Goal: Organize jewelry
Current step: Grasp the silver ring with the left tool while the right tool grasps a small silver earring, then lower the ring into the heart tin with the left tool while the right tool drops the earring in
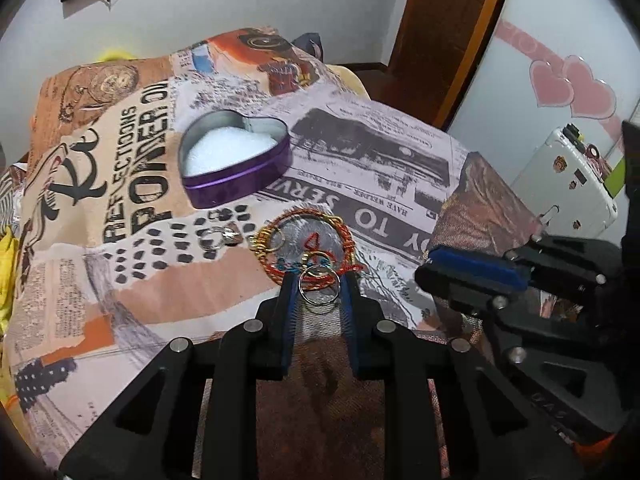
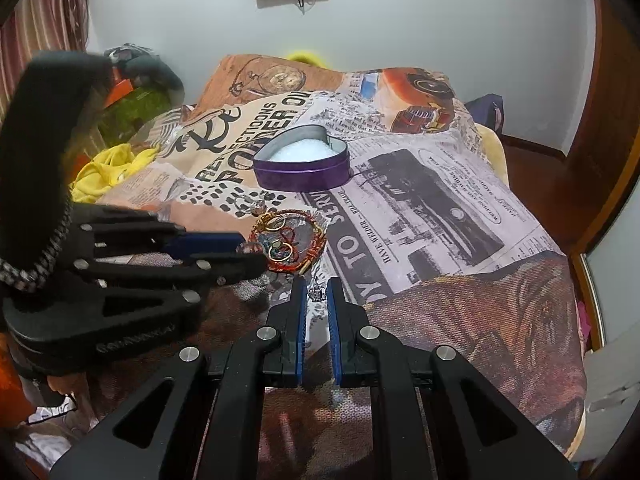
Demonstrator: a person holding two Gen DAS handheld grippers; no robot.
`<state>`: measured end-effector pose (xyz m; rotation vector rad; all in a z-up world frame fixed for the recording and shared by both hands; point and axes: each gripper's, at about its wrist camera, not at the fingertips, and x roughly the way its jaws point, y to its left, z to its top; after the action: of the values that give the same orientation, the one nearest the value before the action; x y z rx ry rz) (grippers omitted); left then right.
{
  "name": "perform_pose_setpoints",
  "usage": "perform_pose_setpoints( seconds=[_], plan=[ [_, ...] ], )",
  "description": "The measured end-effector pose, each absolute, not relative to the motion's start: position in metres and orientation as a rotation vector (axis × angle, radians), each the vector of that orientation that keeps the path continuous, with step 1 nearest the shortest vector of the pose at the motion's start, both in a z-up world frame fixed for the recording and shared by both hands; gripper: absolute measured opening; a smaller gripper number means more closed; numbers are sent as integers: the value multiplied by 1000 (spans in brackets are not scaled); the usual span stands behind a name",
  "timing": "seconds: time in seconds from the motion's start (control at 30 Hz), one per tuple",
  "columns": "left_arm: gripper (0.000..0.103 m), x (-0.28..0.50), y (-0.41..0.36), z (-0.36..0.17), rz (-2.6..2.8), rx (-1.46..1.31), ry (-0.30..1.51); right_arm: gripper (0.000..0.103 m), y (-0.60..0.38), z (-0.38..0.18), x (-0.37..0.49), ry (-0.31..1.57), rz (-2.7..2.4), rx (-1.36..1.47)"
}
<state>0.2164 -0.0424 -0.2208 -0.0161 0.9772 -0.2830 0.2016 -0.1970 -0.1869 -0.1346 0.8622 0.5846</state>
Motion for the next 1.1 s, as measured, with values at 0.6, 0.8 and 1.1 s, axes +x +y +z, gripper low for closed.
perform_pose_setpoints(
  seconds=[0.6,0.8,1.1],
  plan=[
    [21,199,-6,-192,-199,-62,896,9,-192,-173,202,841,557,-138],
    [21,196,4,-178,-176,-65,851,9,-190,-147,205,767,542,-136],
    [21,203,19,-158,-139,-63,788,9,-182,-119,214,672,541,-135]
  ],
)
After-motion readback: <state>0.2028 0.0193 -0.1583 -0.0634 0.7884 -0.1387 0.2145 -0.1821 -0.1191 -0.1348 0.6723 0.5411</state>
